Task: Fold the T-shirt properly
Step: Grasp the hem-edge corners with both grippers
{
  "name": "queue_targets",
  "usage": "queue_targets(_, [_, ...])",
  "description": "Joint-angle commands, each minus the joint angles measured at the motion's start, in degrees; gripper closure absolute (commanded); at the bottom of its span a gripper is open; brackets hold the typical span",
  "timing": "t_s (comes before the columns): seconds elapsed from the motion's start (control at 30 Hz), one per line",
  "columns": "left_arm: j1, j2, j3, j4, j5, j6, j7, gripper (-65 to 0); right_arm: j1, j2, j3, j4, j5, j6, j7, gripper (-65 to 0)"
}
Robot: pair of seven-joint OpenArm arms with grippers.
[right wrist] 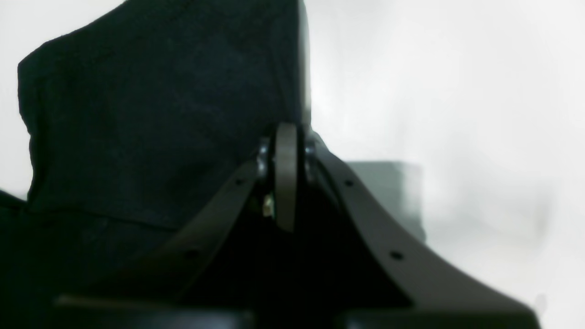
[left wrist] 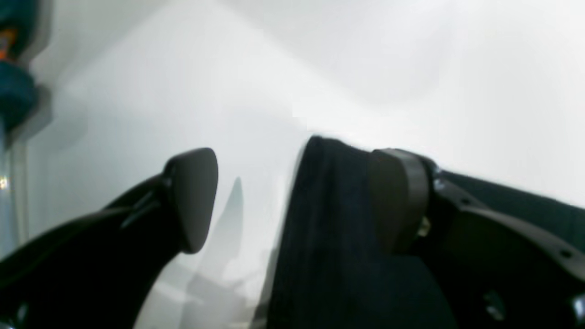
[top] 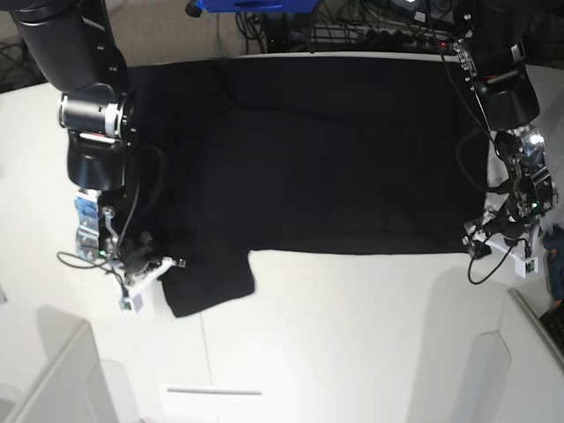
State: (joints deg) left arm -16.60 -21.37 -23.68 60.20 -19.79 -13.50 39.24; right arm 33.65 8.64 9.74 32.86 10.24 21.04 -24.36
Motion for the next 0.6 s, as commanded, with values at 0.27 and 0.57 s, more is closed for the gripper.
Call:
queue_targets(0.27, [-6.5, -0.2, 3.2, -7.0, 0.5, 0.0, -1.0, -41.3, 1.4, 0.4, 0.2, 0.5, -0.4, 0.0, -0.5, 0.0])
queue_targets(0.57, [-6.9, -0.1, 8.4, -7.9, 0.4, 0.3, -1.0, -41.0, 1.4, 0.4, 0.2, 0.5, -0.4, 0.0, -0.5, 0.0])
